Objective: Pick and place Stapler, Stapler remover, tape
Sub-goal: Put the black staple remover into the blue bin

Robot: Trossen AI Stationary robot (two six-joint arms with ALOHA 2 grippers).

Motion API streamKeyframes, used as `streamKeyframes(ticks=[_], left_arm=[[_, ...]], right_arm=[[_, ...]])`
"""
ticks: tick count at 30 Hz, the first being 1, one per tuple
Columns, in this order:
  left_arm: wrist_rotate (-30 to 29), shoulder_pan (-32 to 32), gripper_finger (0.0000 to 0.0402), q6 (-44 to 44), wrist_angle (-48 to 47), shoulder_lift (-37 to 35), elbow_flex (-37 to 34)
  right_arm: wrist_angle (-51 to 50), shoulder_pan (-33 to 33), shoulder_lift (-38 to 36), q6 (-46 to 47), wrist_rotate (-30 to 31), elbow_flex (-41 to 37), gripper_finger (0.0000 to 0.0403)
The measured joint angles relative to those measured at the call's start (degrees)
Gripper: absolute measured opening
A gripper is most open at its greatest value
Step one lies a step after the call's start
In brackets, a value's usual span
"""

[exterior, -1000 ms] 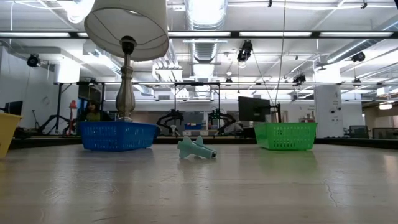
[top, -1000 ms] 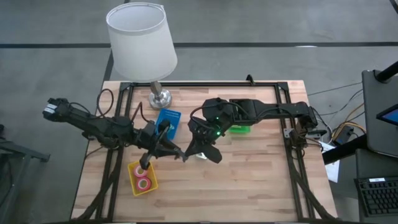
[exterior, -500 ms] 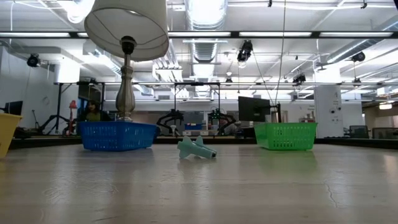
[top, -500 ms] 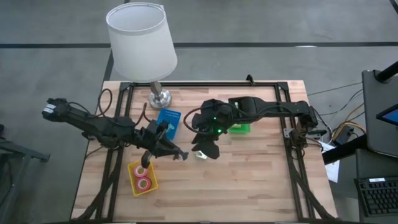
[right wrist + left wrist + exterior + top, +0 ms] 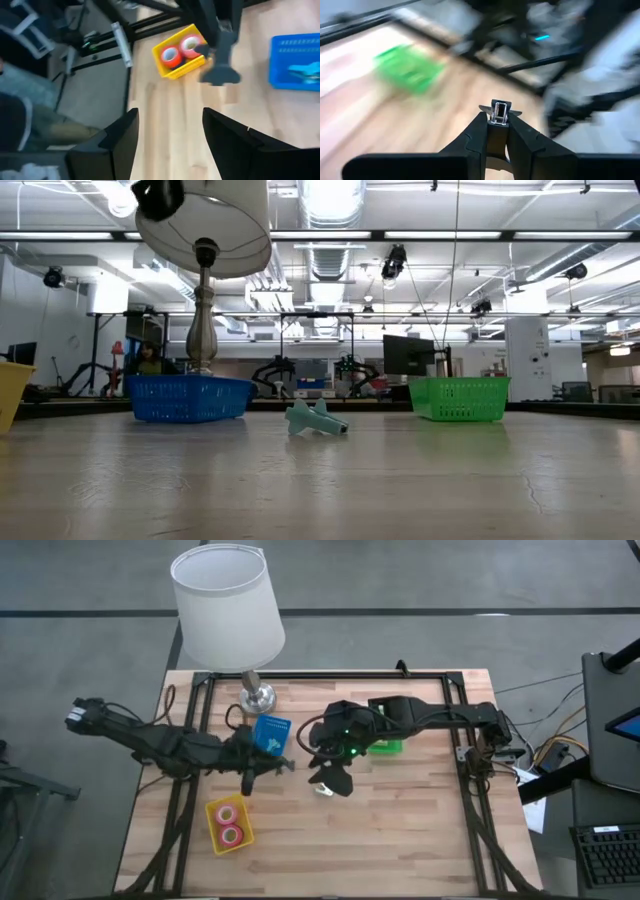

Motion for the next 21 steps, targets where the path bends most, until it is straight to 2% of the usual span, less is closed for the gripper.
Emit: streamKeyframes(ticks=[3,6,9,12,15,21], left_arm=[[-9.45,0.00,0.0053,-5.31,-10.00,-0.58,-0.02],[-20.52,0.54,0.0053,-15.14,-20.31,-0.78,-0.02],[-27.11,2.08,0.0053,-21.25,-29.56,-0.75,-0.06],[-28.58,4.70,0.0057,-22.21,-34.50,-0.17,-0.21],[-28.50,7.74,0.0060,-21.09,-34.46,0.28,-1.39],[-25.04,14.90,0.0060,-18.93,-34.16,2.64,-4.49]], right_arm=[[0.37,-0.08,0.00,0.39,2.63,0.00,0.0210],[1.03,-0.02,-0.02,0.42,4.68,0.00,0.0210],[1.74,-0.02,-0.07,0.40,6.28,0.00,0.0210],[3.44,-0.06,-0.09,0.36,7.20,0.00,0.0208],[4.82,-0.02,-0.11,0.05,7.93,0.00,0.0208],[7.11,-0.02,-0.11,-0.47,9.49,0.00,0.0205]])
